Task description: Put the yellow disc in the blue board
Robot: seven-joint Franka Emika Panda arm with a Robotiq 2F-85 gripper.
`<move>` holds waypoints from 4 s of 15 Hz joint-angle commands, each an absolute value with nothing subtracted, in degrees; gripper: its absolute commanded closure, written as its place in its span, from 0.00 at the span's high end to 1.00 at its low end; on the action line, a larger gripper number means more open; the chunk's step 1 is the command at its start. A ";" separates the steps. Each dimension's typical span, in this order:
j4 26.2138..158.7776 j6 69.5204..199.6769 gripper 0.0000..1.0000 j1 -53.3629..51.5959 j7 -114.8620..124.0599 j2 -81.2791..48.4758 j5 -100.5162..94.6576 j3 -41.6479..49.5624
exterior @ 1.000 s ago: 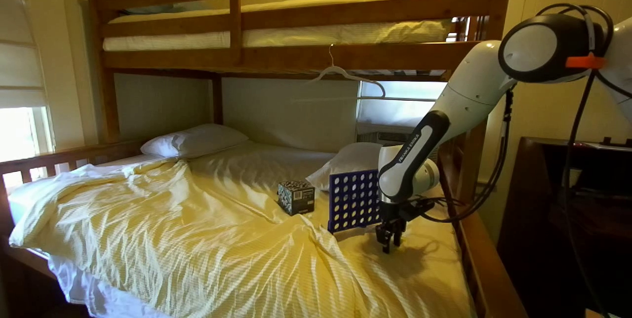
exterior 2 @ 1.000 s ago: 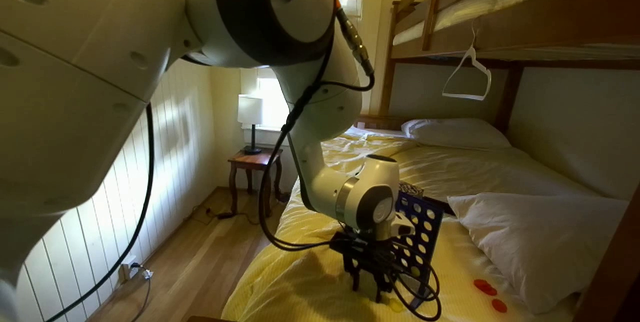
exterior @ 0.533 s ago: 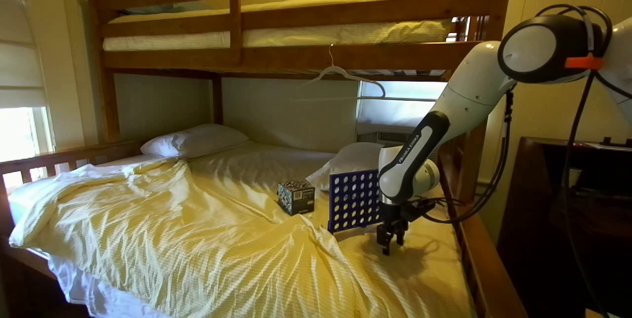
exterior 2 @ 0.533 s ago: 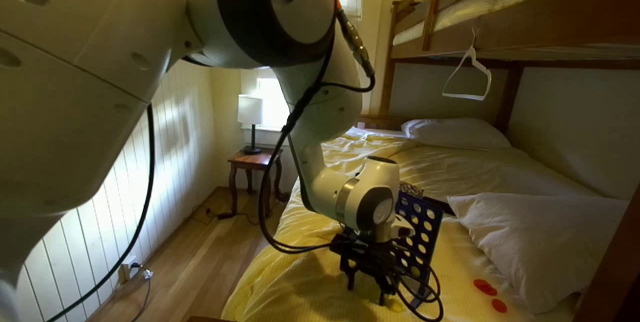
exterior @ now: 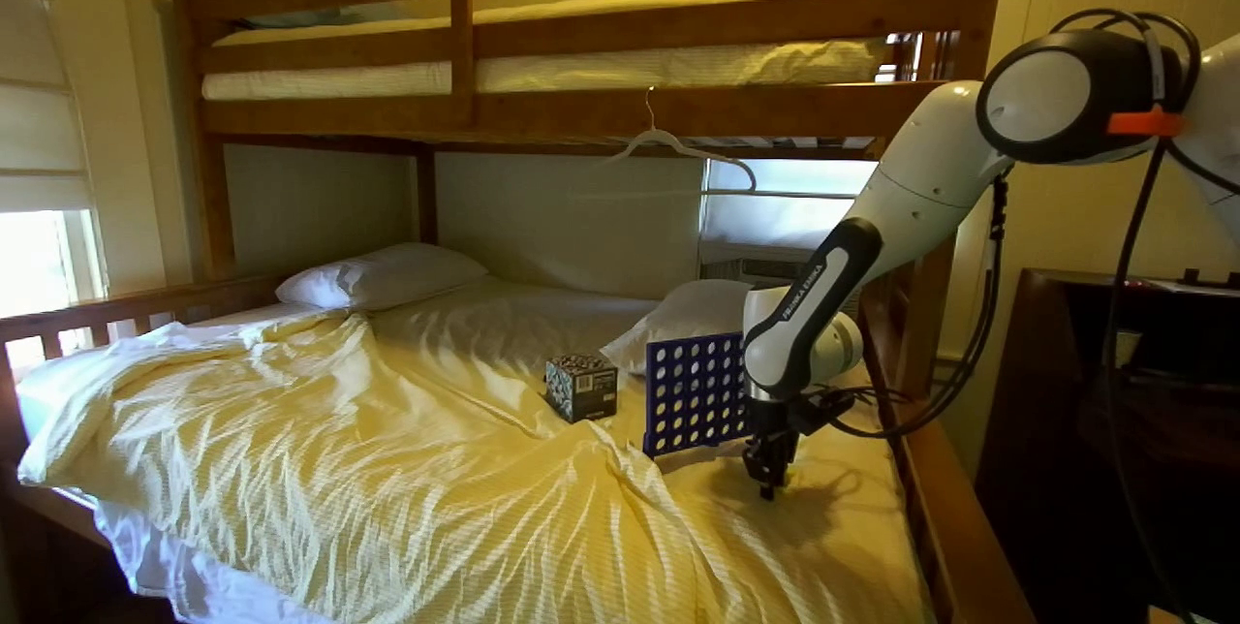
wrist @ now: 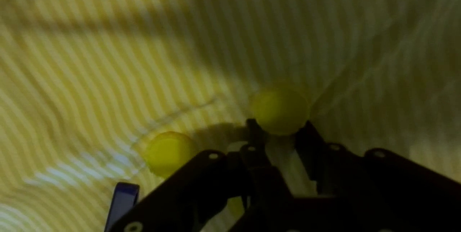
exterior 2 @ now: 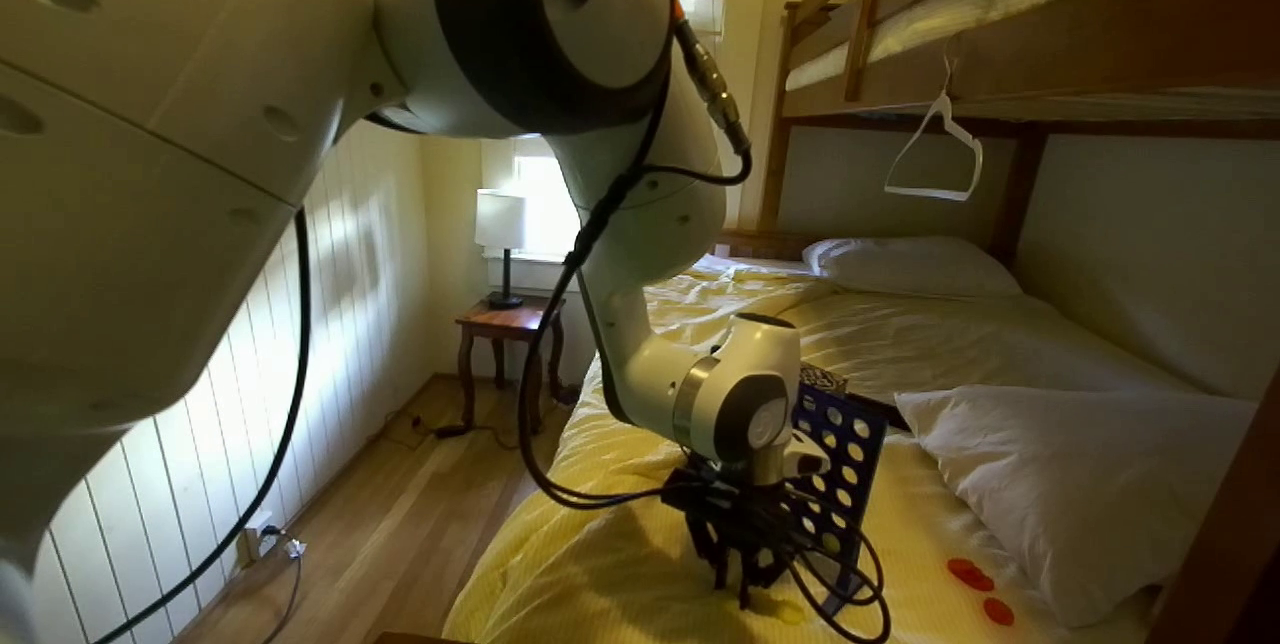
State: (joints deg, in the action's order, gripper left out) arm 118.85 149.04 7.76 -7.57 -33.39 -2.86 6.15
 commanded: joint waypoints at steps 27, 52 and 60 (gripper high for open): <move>117.41 142.92 0.42 8.41 -10.60 -32.89 -4.80 5.98; 114.52 142.55 0.92 10.76 -7.31 -33.25 5.71 2.60; 113.62 142.12 0.84 10.01 -6.78 -34.20 4.48 3.04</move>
